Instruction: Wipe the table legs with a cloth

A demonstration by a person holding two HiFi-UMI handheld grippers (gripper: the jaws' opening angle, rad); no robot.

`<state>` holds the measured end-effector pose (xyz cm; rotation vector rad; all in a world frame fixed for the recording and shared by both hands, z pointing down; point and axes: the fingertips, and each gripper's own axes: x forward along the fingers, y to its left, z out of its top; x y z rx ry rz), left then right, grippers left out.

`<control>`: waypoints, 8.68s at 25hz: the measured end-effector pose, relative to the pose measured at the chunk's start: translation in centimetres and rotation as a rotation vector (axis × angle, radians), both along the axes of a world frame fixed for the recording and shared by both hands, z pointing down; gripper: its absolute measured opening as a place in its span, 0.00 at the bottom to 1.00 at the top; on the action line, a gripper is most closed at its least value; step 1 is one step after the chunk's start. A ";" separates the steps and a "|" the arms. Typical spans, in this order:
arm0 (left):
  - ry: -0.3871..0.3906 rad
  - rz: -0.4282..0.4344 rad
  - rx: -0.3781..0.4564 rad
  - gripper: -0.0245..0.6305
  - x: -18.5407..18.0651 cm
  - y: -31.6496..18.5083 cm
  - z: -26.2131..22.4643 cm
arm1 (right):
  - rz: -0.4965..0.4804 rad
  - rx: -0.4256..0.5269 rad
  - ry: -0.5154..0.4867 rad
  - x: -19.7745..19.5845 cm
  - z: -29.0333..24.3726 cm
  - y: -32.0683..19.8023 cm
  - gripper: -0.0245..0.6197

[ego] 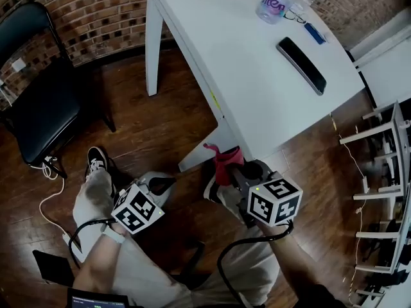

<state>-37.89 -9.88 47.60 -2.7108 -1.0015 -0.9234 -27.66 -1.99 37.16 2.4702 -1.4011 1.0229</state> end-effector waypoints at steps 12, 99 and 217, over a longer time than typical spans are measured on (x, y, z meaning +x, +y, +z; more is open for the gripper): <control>0.078 -0.248 -0.122 0.04 2.5 3.6 -2.3 | -0.179 0.054 0.061 0.6 -1.8 1.0 0.13; 0.332 -0.654 -0.097 0.04 59.7 52.7 -15.6 | -0.592 -0.070 0.633 60.3 -6.5 45.2 0.12; -0.086 -0.856 -0.169 0.04 66.5 63.8 0.1 | -1.065 -0.146 -0.129 56.7 46.0 42.9 0.11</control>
